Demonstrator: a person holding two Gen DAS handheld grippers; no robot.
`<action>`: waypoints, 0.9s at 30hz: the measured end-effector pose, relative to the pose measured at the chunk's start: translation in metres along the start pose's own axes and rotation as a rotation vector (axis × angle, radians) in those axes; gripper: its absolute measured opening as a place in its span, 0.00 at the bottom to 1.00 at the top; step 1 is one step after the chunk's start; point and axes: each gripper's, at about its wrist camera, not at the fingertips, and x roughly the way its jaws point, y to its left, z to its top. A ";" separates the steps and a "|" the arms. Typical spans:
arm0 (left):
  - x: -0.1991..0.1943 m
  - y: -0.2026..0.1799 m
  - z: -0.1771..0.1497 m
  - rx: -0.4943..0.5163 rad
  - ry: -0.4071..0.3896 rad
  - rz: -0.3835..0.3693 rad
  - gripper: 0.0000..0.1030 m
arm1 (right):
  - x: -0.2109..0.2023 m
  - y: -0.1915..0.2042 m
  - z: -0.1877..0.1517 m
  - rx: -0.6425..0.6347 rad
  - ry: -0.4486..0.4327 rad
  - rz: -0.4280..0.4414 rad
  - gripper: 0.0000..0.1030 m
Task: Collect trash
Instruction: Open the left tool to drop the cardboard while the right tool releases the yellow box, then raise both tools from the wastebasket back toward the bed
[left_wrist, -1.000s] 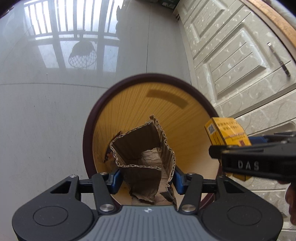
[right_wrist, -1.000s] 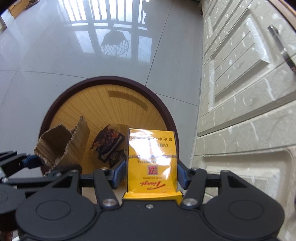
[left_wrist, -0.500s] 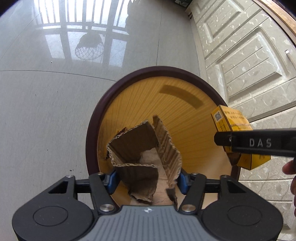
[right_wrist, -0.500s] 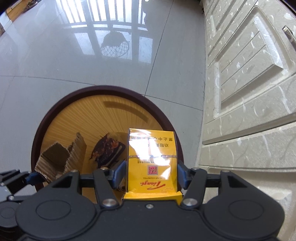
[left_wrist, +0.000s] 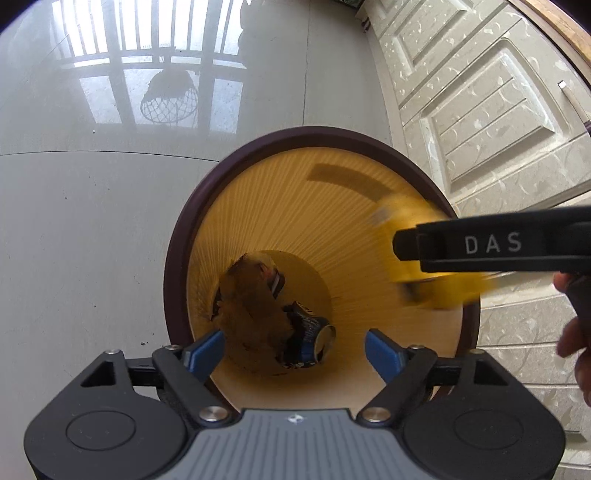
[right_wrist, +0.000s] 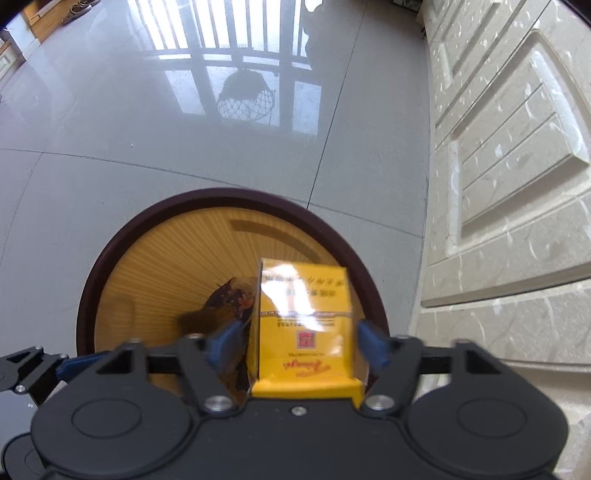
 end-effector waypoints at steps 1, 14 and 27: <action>0.000 0.000 0.000 0.009 0.001 -0.001 0.82 | 0.000 -0.001 0.000 0.000 -0.005 -0.003 0.84; -0.024 -0.016 0.002 0.100 -0.002 0.030 0.94 | -0.005 -0.016 -0.013 0.035 0.038 0.045 0.94; -0.055 -0.028 -0.005 0.094 0.012 0.054 1.00 | -0.041 -0.024 -0.030 0.067 0.017 0.069 1.00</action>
